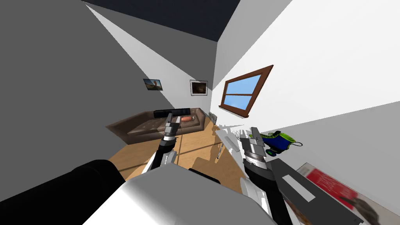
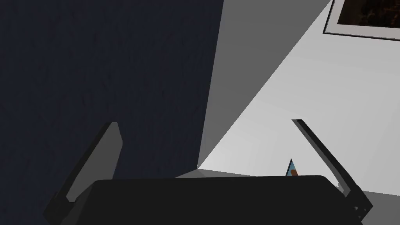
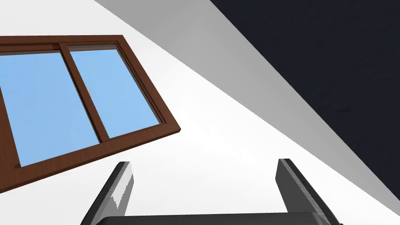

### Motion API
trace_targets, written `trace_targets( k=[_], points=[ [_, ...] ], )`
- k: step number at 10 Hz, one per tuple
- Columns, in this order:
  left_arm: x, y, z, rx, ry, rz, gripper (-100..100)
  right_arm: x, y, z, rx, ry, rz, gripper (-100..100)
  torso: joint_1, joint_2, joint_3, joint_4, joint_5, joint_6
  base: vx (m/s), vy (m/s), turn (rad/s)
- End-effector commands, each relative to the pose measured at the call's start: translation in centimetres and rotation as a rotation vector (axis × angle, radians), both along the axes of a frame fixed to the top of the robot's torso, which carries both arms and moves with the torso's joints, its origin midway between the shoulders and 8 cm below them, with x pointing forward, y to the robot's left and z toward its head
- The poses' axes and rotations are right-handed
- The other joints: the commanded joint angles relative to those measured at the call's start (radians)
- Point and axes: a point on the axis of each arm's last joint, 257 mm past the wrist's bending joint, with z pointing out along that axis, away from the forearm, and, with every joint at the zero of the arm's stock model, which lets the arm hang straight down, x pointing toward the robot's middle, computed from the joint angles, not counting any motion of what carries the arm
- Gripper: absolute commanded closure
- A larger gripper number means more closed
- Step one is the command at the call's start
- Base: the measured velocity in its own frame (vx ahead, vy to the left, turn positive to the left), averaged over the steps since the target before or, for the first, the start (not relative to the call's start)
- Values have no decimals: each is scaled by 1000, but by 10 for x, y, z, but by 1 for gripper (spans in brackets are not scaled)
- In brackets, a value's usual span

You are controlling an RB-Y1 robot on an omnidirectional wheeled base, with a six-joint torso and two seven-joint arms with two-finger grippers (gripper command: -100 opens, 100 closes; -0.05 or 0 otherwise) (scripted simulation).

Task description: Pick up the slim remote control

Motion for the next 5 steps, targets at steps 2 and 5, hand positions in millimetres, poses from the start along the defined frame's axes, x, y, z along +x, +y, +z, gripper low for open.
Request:
trace_targets(
  k=[2, 5],
  points=[
    [0, 0, 0, 0, 0, 0, 0, 2, -1, -28, -37, 71, -1, -100, 2, -2, -1, 0, 0, 0, 38, 48, 142],
    [0, 0, 0, 0, 0, 0, 0, -3, -12, -94, -71, 231, -28, -100, 5, -5, -3, -1, 1, 0, 74, 86, 190]
  ],
)
